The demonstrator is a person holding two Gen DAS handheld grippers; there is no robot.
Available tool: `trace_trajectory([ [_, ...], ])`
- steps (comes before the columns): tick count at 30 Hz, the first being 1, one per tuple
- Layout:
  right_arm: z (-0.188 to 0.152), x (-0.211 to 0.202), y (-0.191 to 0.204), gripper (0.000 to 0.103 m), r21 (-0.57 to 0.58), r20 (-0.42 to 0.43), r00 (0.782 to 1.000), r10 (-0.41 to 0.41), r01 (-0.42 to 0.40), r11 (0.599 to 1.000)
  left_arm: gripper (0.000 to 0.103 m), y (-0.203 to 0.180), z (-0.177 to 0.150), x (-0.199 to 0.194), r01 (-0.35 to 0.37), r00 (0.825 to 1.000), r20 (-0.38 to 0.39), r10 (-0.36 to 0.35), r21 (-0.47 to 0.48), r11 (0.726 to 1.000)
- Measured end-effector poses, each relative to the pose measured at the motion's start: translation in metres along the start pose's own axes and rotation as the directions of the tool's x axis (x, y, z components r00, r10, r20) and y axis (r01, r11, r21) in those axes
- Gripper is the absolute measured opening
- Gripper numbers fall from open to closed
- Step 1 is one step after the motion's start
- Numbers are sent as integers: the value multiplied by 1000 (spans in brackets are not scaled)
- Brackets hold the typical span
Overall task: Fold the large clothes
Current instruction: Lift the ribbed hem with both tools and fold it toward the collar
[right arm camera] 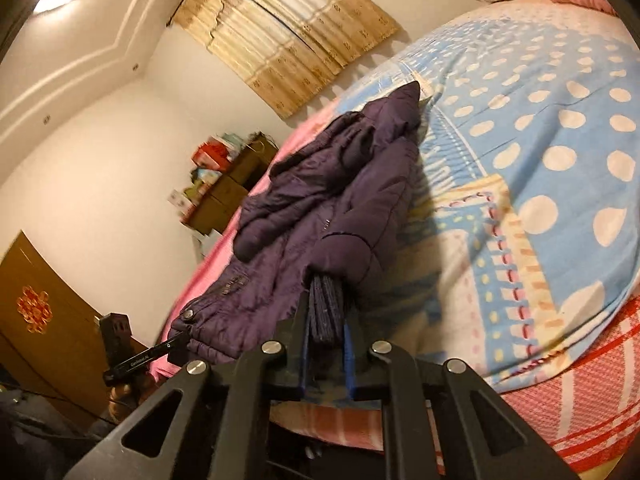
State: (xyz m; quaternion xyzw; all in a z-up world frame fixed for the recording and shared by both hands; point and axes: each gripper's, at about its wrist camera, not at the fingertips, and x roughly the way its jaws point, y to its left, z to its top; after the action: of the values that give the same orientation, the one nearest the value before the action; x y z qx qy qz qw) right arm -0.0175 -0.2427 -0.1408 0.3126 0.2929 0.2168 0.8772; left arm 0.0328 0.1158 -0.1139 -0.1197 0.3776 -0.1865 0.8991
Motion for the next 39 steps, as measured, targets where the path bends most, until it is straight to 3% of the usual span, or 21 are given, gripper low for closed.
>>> trace_trajectory([
  [5, -3, 9, -7, 13, 19, -19, 999, -31, 31, 999, 26, 0, 0, 7, 1, 1000, -5, -1, 4, 1000],
  [8, -4, 6, -12, 12, 49, -1, 1000, 6, -6, 999, 24, 5, -4, 13, 20, 1000, -22, -21, -31, 999],
  [14, 25, -5, 4, 11, 33, 61, 995, 81, -83, 996, 23, 7, 19, -7, 112, 993, 52, -108, -62, 992],
  [21, 88, 1, 37, 11, -21, 127, 983, 135, -134, 991, 22, 8, 72, -14, 215, 970, 145, -197, -120, 969],
  [28, 160, 23, 50, 10, -17, 168, 973, 159, -159, 987, 22, 32, 122, -9, 284, 945, 228, -234, -219, 933],
  [34, 223, 60, 64, 10, -31, 157, 978, 134, -131, 991, 22, 52, 173, 19, 296, 940, 252, -229, -275, 915],
  [39, 265, 102, 58, 10, -25, 152, 986, 70, -67, 997, 22, 60, 212, 49, 263, 951, 230, -205, -260, 929],
])
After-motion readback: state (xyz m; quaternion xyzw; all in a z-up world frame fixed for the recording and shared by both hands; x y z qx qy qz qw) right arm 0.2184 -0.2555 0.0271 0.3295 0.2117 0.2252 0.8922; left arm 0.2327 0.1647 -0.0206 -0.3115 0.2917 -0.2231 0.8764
